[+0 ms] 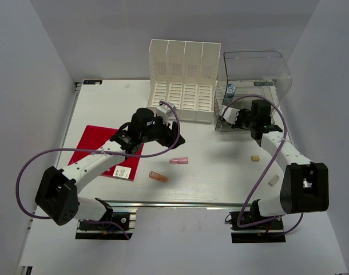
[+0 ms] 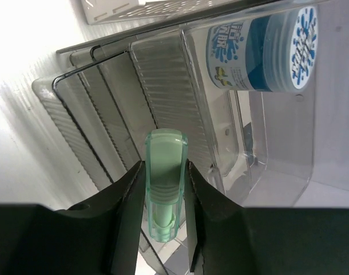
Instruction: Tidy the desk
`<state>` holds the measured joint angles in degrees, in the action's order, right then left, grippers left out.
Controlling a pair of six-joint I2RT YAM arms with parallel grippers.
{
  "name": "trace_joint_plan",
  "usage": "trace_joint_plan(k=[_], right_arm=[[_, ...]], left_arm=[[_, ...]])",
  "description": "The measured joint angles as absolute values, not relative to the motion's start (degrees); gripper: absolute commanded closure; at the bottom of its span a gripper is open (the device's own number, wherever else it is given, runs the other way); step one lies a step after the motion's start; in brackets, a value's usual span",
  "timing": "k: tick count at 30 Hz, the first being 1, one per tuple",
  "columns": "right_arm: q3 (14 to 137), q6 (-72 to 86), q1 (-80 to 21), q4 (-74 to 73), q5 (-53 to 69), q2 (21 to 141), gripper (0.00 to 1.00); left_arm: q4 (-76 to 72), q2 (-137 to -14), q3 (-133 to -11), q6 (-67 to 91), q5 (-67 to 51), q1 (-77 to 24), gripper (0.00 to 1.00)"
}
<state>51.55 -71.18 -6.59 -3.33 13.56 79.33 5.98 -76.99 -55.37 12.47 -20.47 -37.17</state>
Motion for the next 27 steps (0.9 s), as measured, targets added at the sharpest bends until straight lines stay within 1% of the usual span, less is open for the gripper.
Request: trace_joint_plan(k=[2, 4, 5, 7, 10, 12, 14, 15, 16, 17, 18, 20, 22, 23, 25, 26, 27], right_arm=[[51.5, -71.2, -7.0, -2.4, 12.8, 80.3, 0.58], [51.5, -71.2, -7.3, -2.1, 12.0, 80.6, 0.54], [51.5, -71.2, -7.4, -1.8, 11.8, 80.6, 0.5], [51.5, -71.2, -7.6, -1.5, 11.6, 80.6, 0.48], [51.5, -71.2, -7.9, -1.5, 11.2, 80.6, 0.48], [51.5, -71.1, -8.0, -1.5, 11.1, 80.5, 0.54], [51.5, -70.9, -8.0, -1.6, 11.0, 80.1, 0.69], [51.5, -70.8, -8.0, -2.0, 11.0, 79.6, 0.79], [51.5, -70.5, -7.9, -2.5, 11.2, 79.0, 1.0], [51.5, -69.2, -7.9, -3.4, 11.8, 77.8, 1.0], [51.6, -68.2, -7.9, -4.2, 12.4, 76.8, 1.0], [52.4, -63.3, -7.9, -6.7, 14.2, 74.3, 1.0], [53.8, -57.3, -7.9, -9.1, 16.6, 71.5, 1.0], [54.3, -54.5, -7.9, -10.2, 18.0, 70.1, 1.0], [54.3, -48.8, -7.8, -12.0, 21.3, 66.9, 1.0], [54.2, -46.6, -7.8, -13.0, 22.8, 65.6, 1.0], [54.1, -44.2, -7.7, -14.1, 24.5, 64.5, 1.0]], left_arm=[[6.0, -77.1, -55.4, 12.5, -20.4, -37.2, 0.24], [6.0, -77.1, -55.4, 12.5, -20.4, -37.2, 0.24], [6.0, -77.1, -55.4, 12.5, -20.4, -37.2, 0.24], [6.0, -77.1, -55.4, 12.5, -20.5, -37.2, 0.24], [6.0, -77.1, -55.4, 12.5, -20.6, -37.2, 0.25], [6.0, -77.2, -55.4, 12.4, -20.8, -37.2, 0.28], [6.0, -77.6, -55.4, 12.5, -21.2, -37.2, 0.42], [6.0, -77.8, -55.4, 12.5, -21.5, -37.2, 0.53], [6.1, -78.0, -55.5, 12.5, -21.9, -37.2, 0.74], [6.3, -78.4, -55.7, 12.4, -22.3, -37.2, 0.83], [6.5, -78.9, -56.1, 12.3, -22.6, -37.2, 0.88], [7.2, -80.2, -57.1, 11.6, -23.4, -37.2, 0.94], [8.4, -82.3, -58.8, 10.9, -24.4, -37.2, 0.9], [9.5, -83.7, -59.9, 10.4, -24.7, -37.2, 0.77], [11.8, -86.9, -62.3, 9.0, -24.8, -37.3, 0.57], [13.3, -88.7, -63.6, 8.3, -24.6, -37.4, 0.41], [14.8, -90.6, -64.8, 7.4, -24.2, -37.7, 0.36]])
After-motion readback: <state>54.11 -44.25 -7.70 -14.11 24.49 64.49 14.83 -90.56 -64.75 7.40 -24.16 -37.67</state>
